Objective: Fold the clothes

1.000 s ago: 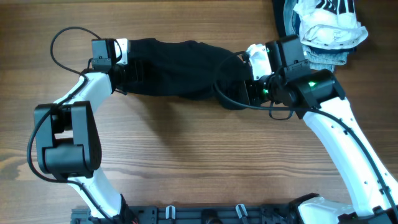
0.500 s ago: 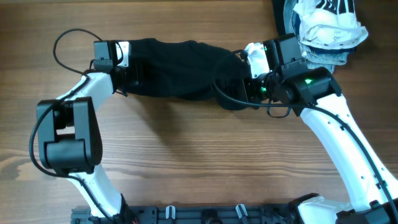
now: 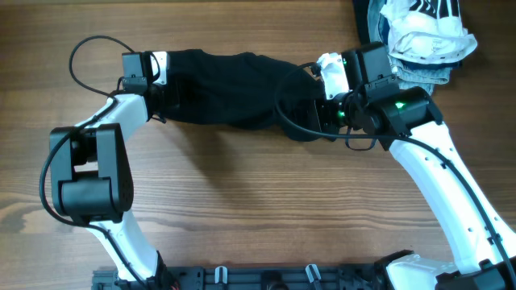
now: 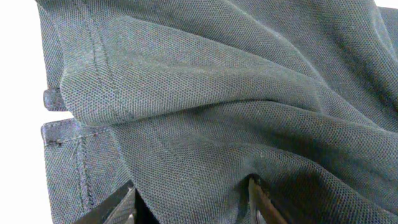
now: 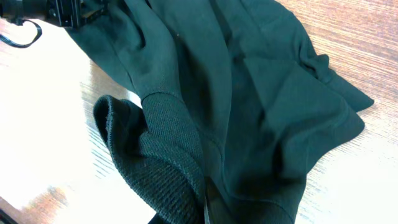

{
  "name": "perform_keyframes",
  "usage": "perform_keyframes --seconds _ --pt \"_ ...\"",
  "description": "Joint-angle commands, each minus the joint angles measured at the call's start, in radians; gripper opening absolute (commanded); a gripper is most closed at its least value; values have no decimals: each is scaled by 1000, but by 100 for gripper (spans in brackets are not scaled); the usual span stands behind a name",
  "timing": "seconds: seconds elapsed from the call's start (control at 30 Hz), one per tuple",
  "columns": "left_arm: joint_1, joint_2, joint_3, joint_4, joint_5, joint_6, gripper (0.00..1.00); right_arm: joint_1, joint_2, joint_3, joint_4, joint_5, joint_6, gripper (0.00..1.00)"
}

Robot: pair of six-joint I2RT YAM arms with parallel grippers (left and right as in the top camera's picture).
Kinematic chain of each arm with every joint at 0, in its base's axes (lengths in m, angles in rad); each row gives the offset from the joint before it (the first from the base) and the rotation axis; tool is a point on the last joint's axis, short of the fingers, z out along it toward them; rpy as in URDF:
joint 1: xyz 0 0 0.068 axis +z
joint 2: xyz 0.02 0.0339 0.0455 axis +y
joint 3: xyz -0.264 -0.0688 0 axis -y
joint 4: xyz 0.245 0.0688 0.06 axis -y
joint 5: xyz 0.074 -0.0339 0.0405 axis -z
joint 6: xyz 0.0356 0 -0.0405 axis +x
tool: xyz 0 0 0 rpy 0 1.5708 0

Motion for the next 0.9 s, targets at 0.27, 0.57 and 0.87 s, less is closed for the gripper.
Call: perform_keyframes --seconds 0.27,0.57,0.87 --pt "-6 -53 0 -2 5 -10 29 -4 11 3 13 -2 -11 5" --pt "-6 -53 0 -5 5 -10 7 -4 11 3 13 -2 -11 5" --pt "-6 -80 0 -20 -1 -34 4 -4 11 3 23 -2 -11 4"
